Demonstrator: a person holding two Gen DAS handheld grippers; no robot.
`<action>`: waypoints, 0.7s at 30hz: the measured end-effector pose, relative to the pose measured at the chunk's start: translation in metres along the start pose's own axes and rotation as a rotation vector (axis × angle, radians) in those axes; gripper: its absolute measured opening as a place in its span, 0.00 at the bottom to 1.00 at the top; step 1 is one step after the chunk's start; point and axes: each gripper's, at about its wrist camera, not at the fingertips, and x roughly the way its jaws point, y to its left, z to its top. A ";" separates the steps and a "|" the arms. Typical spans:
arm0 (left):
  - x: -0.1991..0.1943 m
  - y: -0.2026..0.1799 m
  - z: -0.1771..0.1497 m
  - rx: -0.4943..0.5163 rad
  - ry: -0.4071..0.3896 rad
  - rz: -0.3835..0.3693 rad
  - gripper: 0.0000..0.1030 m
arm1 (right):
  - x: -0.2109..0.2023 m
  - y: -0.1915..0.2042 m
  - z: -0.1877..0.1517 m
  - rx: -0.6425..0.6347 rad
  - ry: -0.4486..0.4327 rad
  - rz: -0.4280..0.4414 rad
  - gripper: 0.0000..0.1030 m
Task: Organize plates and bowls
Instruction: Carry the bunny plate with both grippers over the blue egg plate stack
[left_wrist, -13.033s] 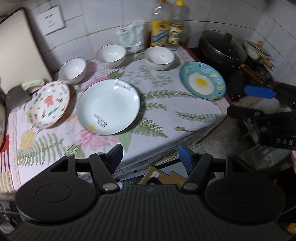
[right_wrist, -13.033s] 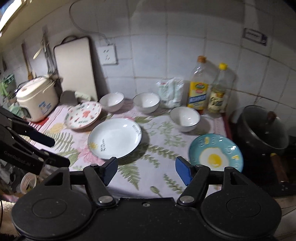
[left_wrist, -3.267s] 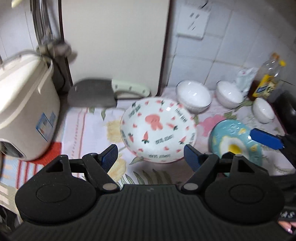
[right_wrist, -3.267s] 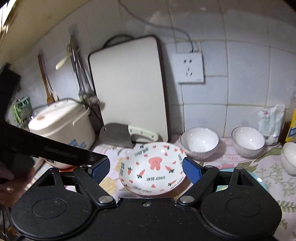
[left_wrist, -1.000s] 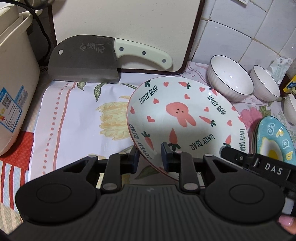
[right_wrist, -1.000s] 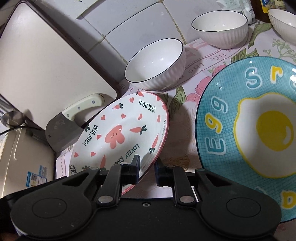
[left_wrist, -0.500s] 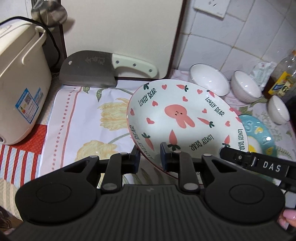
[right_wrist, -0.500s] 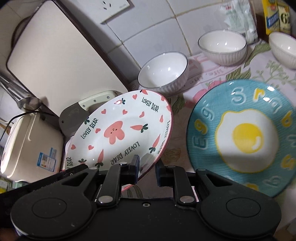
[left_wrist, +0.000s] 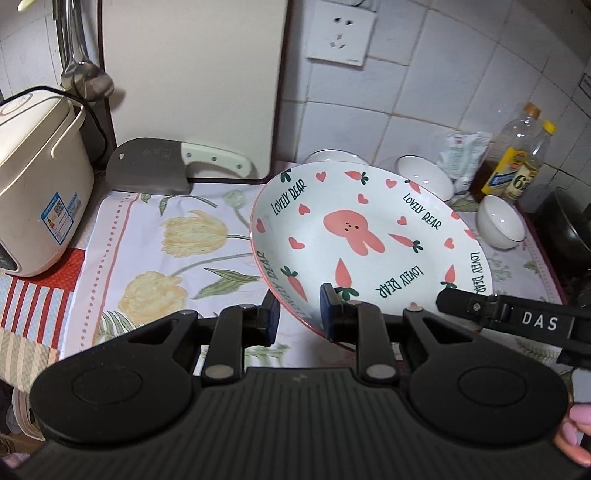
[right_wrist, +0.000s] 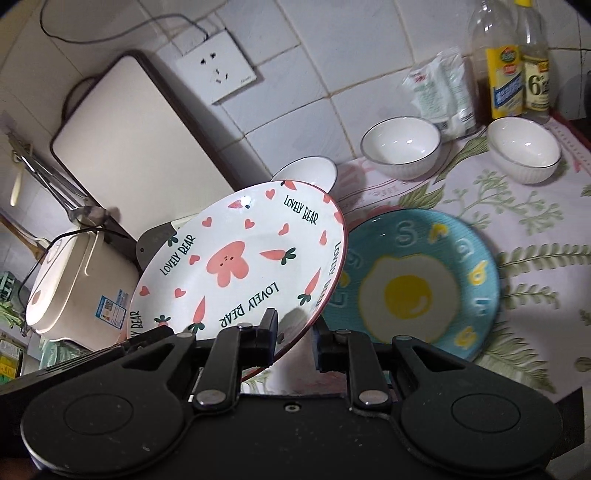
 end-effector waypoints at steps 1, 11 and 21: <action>-0.004 -0.007 -0.002 0.003 -0.006 -0.001 0.20 | -0.006 -0.004 0.000 -0.002 -0.004 0.000 0.22; -0.021 -0.070 -0.027 0.002 -0.020 -0.038 0.20 | -0.057 -0.055 0.000 -0.018 -0.028 -0.013 0.22; 0.001 -0.106 -0.047 0.004 0.016 -0.042 0.20 | -0.057 -0.104 -0.007 0.004 -0.010 -0.024 0.22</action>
